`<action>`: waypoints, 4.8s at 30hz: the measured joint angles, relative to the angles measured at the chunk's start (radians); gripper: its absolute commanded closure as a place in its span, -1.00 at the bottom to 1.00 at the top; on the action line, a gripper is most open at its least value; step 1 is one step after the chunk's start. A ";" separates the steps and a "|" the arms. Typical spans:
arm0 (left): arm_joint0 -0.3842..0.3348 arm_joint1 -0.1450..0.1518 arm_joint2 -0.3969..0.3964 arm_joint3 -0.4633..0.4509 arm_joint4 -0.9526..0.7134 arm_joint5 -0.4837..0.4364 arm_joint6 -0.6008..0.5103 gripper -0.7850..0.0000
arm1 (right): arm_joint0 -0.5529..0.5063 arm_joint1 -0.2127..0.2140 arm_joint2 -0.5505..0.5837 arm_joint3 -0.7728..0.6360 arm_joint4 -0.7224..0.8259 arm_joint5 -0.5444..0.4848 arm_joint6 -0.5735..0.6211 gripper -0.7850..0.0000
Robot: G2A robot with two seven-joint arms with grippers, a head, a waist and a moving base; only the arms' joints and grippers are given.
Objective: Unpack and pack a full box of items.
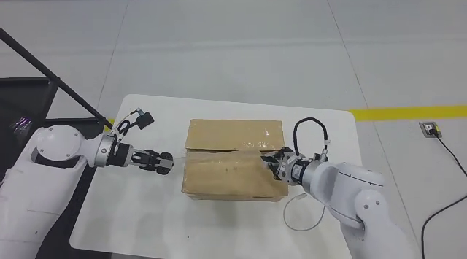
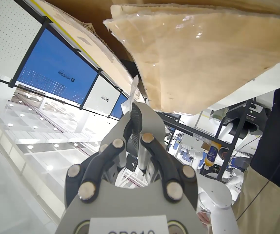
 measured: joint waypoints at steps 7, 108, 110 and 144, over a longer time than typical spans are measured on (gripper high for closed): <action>-0.061 0.013 0.092 0.067 -0.009 -0.038 0.038 1.00 | 0.014 0.008 -0.014 0.010 0.025 -0.019 -0.019 1.00; -0.148 -0.089 0.401 0.243 -0.325 -0.348 0.349 -1.00 | 0.110 0.039 -0.110 0.123 0.261 -0.315 -0.271 0.14; -0.148 -0.092 0.402 0.248 -0.323 -0.348 0.349 -1.00 | 0.110 0.040 -0.111 0.122 0.263 -0.321 -0.273 0.10; -0.124 -0.103 0.370 0.184 -0.320 -0.338 0.339 -1.00 | 0.104 0.059 -0.096 0.095 0.272 -0.351 -0.239 -0.47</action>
